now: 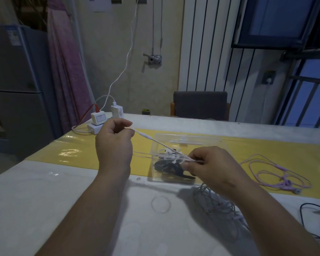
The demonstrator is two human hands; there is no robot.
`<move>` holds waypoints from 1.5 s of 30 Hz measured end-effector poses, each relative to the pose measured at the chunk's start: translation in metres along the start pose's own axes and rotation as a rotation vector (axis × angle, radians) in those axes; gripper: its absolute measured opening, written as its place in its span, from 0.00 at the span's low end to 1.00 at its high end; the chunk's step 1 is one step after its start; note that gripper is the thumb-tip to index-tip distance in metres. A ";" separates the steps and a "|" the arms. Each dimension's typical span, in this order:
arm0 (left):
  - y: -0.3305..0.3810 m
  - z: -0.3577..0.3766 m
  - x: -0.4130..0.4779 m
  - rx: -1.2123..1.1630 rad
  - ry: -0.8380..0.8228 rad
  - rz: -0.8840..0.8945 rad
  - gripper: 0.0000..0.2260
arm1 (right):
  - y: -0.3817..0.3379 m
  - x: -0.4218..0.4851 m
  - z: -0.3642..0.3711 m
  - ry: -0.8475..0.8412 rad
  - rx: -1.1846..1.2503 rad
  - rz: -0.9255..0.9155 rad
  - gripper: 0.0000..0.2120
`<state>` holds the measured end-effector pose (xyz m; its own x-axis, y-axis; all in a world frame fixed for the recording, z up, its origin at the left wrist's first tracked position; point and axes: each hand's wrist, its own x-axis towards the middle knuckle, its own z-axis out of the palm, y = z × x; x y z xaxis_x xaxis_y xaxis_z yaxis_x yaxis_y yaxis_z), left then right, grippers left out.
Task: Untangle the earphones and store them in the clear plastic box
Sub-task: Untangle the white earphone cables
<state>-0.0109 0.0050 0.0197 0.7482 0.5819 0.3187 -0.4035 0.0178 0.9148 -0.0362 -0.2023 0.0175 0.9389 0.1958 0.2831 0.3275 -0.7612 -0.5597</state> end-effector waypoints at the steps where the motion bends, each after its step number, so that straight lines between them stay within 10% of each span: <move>1: 0.001 0.000 0.000 0.019 0.017 0.007 0.10 | -0.001 0.000 -0.002 0.034 0.011 -0.004 0.11; 8: 0.001 0.000 0.002 0.091 0.033 -0.121 0.10 | 0.000 0.000 -0.002 0.092 0.013 -0.047 0.19; 18: 0.004 0.003 -0.005 0.156 -0.371 -0.153 0.13 | -0.003 -0.001 -0.004 0.232 0.340 -0.037 0.21; 33: 0.007 0.001 -0.025 0.611 -0.662 0.671 0.28 | -0.005 -0.002 0.005 0.069 0.444 -0.123 0.21; 37: -0.001 0.011 -0.030 0.728 -0.788 0.714 0.13 | -0.010 -0.002 0.004 0.031 0.491 -0.158 0.20; 45: 0.007 0.017 -0.035 0.290 -0.764 0.119 0.10 | -0.008 0.000 0.007 0.083 0.557 -0.091 0.22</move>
<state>-0.0311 -0.0288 0.0194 0.9033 -0.1486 0.4024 -0.4287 -0.2808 0.8587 -0.0377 -0.1921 0.0168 0.9000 0.1790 0.3974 0.4345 -0.2986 -0.8497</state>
